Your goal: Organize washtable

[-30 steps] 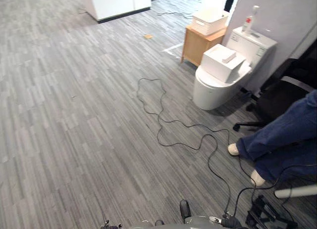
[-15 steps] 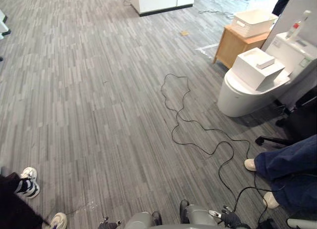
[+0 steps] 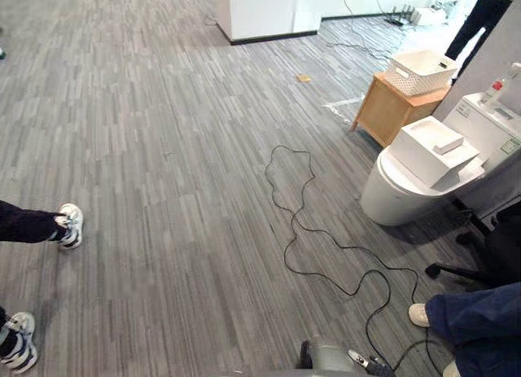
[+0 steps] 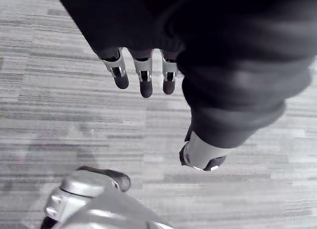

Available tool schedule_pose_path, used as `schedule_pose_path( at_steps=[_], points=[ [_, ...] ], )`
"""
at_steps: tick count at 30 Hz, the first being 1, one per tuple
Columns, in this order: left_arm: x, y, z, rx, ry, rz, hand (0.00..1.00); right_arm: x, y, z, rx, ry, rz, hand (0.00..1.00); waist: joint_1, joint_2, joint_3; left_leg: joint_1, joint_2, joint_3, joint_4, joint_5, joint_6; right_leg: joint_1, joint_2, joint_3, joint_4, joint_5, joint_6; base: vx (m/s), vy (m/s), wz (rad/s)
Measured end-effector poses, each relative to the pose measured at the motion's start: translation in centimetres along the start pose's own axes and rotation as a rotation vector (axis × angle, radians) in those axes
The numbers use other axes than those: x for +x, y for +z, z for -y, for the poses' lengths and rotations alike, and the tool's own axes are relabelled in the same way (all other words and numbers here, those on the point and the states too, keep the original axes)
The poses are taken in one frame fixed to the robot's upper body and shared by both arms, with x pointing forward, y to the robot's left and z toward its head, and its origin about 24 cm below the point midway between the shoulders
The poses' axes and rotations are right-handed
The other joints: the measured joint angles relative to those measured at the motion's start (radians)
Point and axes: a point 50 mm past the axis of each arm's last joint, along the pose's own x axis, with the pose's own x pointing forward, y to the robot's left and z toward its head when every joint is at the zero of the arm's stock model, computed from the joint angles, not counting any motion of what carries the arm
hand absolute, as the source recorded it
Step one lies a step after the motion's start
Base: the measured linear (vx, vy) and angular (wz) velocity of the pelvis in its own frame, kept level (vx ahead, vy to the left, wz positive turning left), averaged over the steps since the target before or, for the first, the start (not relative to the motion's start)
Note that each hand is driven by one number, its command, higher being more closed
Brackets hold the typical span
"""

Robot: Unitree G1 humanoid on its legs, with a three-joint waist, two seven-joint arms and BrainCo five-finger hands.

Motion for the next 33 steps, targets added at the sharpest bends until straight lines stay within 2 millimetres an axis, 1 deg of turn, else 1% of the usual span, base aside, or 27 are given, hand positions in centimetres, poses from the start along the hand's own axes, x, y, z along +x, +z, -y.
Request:
schedule_pose_path(
  at_steps=[1, 2, 3, 4, 5, 6, 7, 9, 10, 12, 13, 14, 16, 18, 19, 20, 21, 22, 23, 24, 25, 26, 27, 28, 29, 31, 33],
  points=[
    [0.1, 1.0, 0.7, 0.030, -0.021, 0.029, 0.00, 0.0, 0.1, -0.3, -0.008, 0.006, 0.002, 0.00, -0.009, -0.003, 0.006, 0.023, 0.021, -0.004, -0.010, 0.006, -0.009, -0.028, 0.040, -0.004, -0.165, 0.085, 0.005, 0.46, -0.064, -0.05],
    [0.2, 1.7, 0.6, 0.052, -0.022, 0.051, 0.00, 0.0, 0.0, -0.6, -0.004, 0.013, 0.000, 0.00, -0.020, -0.018, 0.004, 0.030, 0.020, -0.010, -0.010, 0.006, -0.010, -0.042, 0.045, -0.004, -0.249, 0.138, 0.007, 0.49, -0.094, 0.17],
    [0.4, 3.0, 0.3, 0.088, -0.019, 0.087, 0.00, 0.0, -0.2, -1.3, -0.011, 0.033, -0.008, 0.00, -0.030, -0.058, 0.004, 0.060, -0.001, -0.021, -0.016, 0.006, -0.011, -0.053, 0.035, 0.002, -0.389, 0.229, 0.012, 0.56, -0.130, 0.35],
    [0.5, 3.8, 0.0, 0.105, -0.014, 0.113, 0.00, -0.2, -1.1, -1.8, -0.011, 0.046, -0.037, 0.00, -0.044, -0.091, 0.001, 0.100, -0.027, -0.041, -0.019, -0.008, -0.040, -0.058, 0.016, 0.016, -0.454, 0.289, 0.022, 0.58, -0.141, 0.39],
    [0.5, 3.9, 0.2, 0.110, -0.019, 0.119, 0.00, -0.3, -1.4, -1.8, -0.002, 0.041, -0.047, 0.00, -0.050, -0.086, 0.000, 0.126, -0.023, -0.054, -0.018, -0.022, -0.065, -0.056, 0.016, 0.027, -0.432, 0.380, -0.004, 0.49, -0.120, 0.29],
    [0.4, 3.9, 0.7, 0.110, -0.031, 0.122, 0.00, -0.4, -1.7, -1.2, 0.000, 0.028, -0.058, 0.00, -0.055, -0.080, -0.014, 0.150, -0.009, -0.057, -0.016, -0.024, -0.077, -0.059, 0.026, 0.018, -0.391, 0.448, -0.058, 0.56, -0.150, 0.02],
    [0.4, 4.2, 1.4, 0.091, -0.044, 0.127, 0.00, -0.4, -1.6, -0.6, 0.001, 0.014, -0.056, 0.00, -0.050, -0.051, -0.023, 0.146, 0.020, -0.050, 0.018, -0.005, -0.109, -0.076, 0.051, 0.006, -0.325, 0.389, -0.092, 0.66, -0.198, -0.12],
    [0.4, 4.6, 2.1, 0.069, -0.054, 0.138, 0.00, -0.4, -1.7, -0.8, 0.003, 0.020, -0.057, 0.00, -0.047, -0.038, -0.025, 0.077, 0.052, -0.055, 0.207, 0.025, -0.156, -0.061, 0.076, 0.002, -0.275, 0.329, -0.122, 0.62, -0.187, -0.15],
    [0.4, 5.0, 1.9, 0.038, -0.044, 0.143, 0.00, -0.4, -1.7, -0.6, 0.000, 0.019, -0.056, 0.00, -0.052, -0.039, -0.024, -0.005, 0.077, -0.055, 0.415, 0.089, -0.153, -0.027, 0.082, -0.001, -0.261, 0.282, -0.139, 0.49, -0.114, 0.00],
    [0.4, 5.4, 2.0, 0.024, -0.030, 0.154, 0.00, -0.5, -2.2, -0.9, -0.013, 0.026, -0.076, 0.00, -0.045, -0.048, -0.018, -0.102, 0.172, 0.000, 0.724, 0.059, -0.128, 0.092, 0.093, -0.008, -0.278, 0.227, -0.165, 0.60, -0.150, 0.14],
    [0.4, 5.5, 2.1, 0.019, -0.028, 0.158, 0.00, -0.5, -2.3, -0.9, -0.017, 0.026, -0.082, 0.00, -0.042, -0.050, -0.017, -0.117, 0.192, 0.016, 0.763, 0.045, -0.126, 0.136, 0.094, -0.009, -0.293, 0.217, -0.166, 0.71, -0.174, 0.27],
    [0.3, 5.9, 2.6, 0.007, -0.037, 0.186, 0.00, -0.5, -2.0, -0.7, -0.023, 0.020, -0.076, 0.00, -0.026, -0.061, -0.021, -0.192, 0.213, 0.029, 0.795, 0.006, -0.116, 0.266, 0.086, -0.001, -0.369, 0.203, -0.174, 0.58, -0.092, 0.22],
    [0.1, 6.7, 2.9, 0.010, -0.044, 0.223, 0.00, -0.1, -0.9, -1.0, -0.030, 0.029, -0.047, 0.00, -0.013, -0.062, -0.023, -0.314, 0.184, 0.029, 0.732, -0.049, -0.123, 0.347, 0.072, 0.017, -0.444, 0.188, -0.160, 0.51, -0.040, 0.08],
    [0.0, 7.2, 3.3, 0.031, -0.064, 0.247, 0.00, 0.4, 0.9, -1.4, -0.053, 0.044, -0.006, 0.00, -0.006, -0.060, -0.017, -0.419, 0.110, 0.020, 0.490, -0.049, -0.136, 0.408, 0.038, 0.031, -0.488, 0.159, -0.152, 0.27, 0.077, 0.03],
    [0.0, 7.2, 3.5, 0.035, -0.071, 0.252, 0.00, 0.4, 1.0, -1.4, -0.055, 0.042, -0.003, 0.00, -0.002, -0.052, -0.017, -0.439, 0.086, 0.015, 0.408, -0.036, -0.156, 0.425, 0.029, 0.033, -0.502, 0.155, -0.147, 0.27, 0.123, 0.06],
    [-0.1, 7.2, 3.9, 0.043, -0.083, 0.257, 0.00, 0.4, 1.1, -1.0, -0.063, 0.034, 0.001, 0.00, 0.015, -0.033, -0.020, -0.478, 0.068, -0.002, 0.309, -0.009, -0.197, 0.447, 0.026, 0.036, -0.528, 0.149, -0.137, 0.25, 0.159, -0.07],
    [-0.2, 6.9, 4.3, 0.060, -0.097, 0.257, 0.00, 0.3, 1.1, 0.2, -0.084, 0.008, 0.000, 0.00, 0.042, 0.012, -0.024, -0.540, 0.081, -0.009, 0.238, 0.027, -0.222, 0.480, 0.039, 0.041, -0.569, 0.136, -0.115, 0.26, 0.191, -0.22],
    [-0.2, 6.4, 4.1, 0.065, -0.093, 0.245, 0.00, 0.3, 1.2, 0.8, -0.090, -0.005, 0.000, 0.00, 0.059, 0.036, -0.024, -0.569, 0.086, -0.015, 0.199, 0.050, -0.211, 0.509, 0.046, 0.046, -0.583, 0.124, -0.085, 0.41, 0.311, -0.36],
    [-0.1, 5.1, 3.2, 0.065, -0.073, 0.209, 0.00, 0.2, 0.9, 0.9, -0.087, -0.009, -0.007, 0.00, 0.064, 0.043, -0.027, -0.582, 0.088, -0.038, 0.165, 0.097, -0.178, 0.551, 0.043, 0.057, -0.590, 0.093, -0.049, 0.33, 0.232, -0.36],
    [-0.1, 3.9, 2.6, 0.068, -0.059, 0.172, 0.00, 0.2, 0.6, 0.8, -0.081, -0.009, -0.014, 0.00, 0.064, 0.034, -0.033, -0.578, 0.085, -0.042, 0.174, 0.141, -0.153, 0.567, 0.033, 0.067, -0.583, 0.072, -0.033, 0.63, 0.352, -0.43],
    [-0.1, 1.9, 1.1, 0.066, -0.024, 0.103, 0.00, 0.0, -0.2, 0.3, -0.058, -0.006, -0.032, 0.00, 0.064, -0.008, -0.057, -0.571, 0.053, -0.025, 0.185, 0.222, -0.107, 0.568, -0.009, 0.084, -0.547, 0.019, -0.008, 0.49, 0.216, -0.36],
    [-0.1, 1.0, -0.1, 0.067, 0.005, 0.070, 0.00, -0.4, -1.6, 0.3, -0.032, -0.020, -0.067, 0.00, 0.062, -0.036, -0.089, -0.566, 0.023, -0.007, 0.182, 0.246, -0.074, 0.553, -0.041, 0.096, -0.490, -0.011, 0.017, 1.00, 0.398, -0.50],
    [0.1, 0.8, -1.2, 0.072, 0.031, 0.044, 0.00, -0.7, -3.1, 0.3, 0.024, -0.039, -0.113, 0.00, 0.062, -0.097, -0.084, -0.493, -0.033, 0.035, 0.134, 0.249, -0.063, 0.407, -0.096, 0.164, -0.109, -0.038, 0.161, 0.95, 0.370, -0.31],
    [0.2, 1.0, -1.6, 0.077, 0.040, 0.045, 0.00, -0.9, -3.7, 0.4, 0.027, -0.045, -0.133, 0.00, 0.046, -0.114, -0.082, -0.409, -0.064, 0.045, 0.086, 0.232, -0.054, 0.319, -0.124, 0.186, 0.140, 0.027, 0.221, 0.82, 0.329, -0.23],
    [0.2, 1.1, -1.6, 0.081, 0.039, 0.045, 0.00, -1.0, -4.0, 0.6, 0.023, -0.046, -0.140, 0.00, 0.036, -0.110, -0.076, -0.367, -0.075, 0.045, 0.075, 0.230, -0.046, 0.295, -0.144, 0.163, 0.206, 0.036, 0.189, 0.54, 0.245, -0.21],
    [0.3, 2.0, -0.9, 0.101, 0.020, 0.069, 0.00, -1.2, -4.4, 0.7, 0.025, -0.052, -0.145, 0.00, 0.033, -0.094, -0.060, -0.189, -0.080, 0.061, 0.009, 0.158, -0.043, 0.262, -0.173, 0.089, 0.271, -0.002, 0.078, 0.52, 0.228, -0.47],
    [0.4, 3.1, -0.4, 0.107, 0.007, 0.101, 0.00, -1.1, -4.0, 0.5, 0.012, -0.040, -0.131, 0.00, 0.005, -0.092, -0.060, -0.107, -0.076, 0.073, -0.029, 0.119, -0.051, 0.221, -0.153, 0.040, 0.187, -0.031, 0.035, 0.42, 0.141, -0.28]
  ],
)
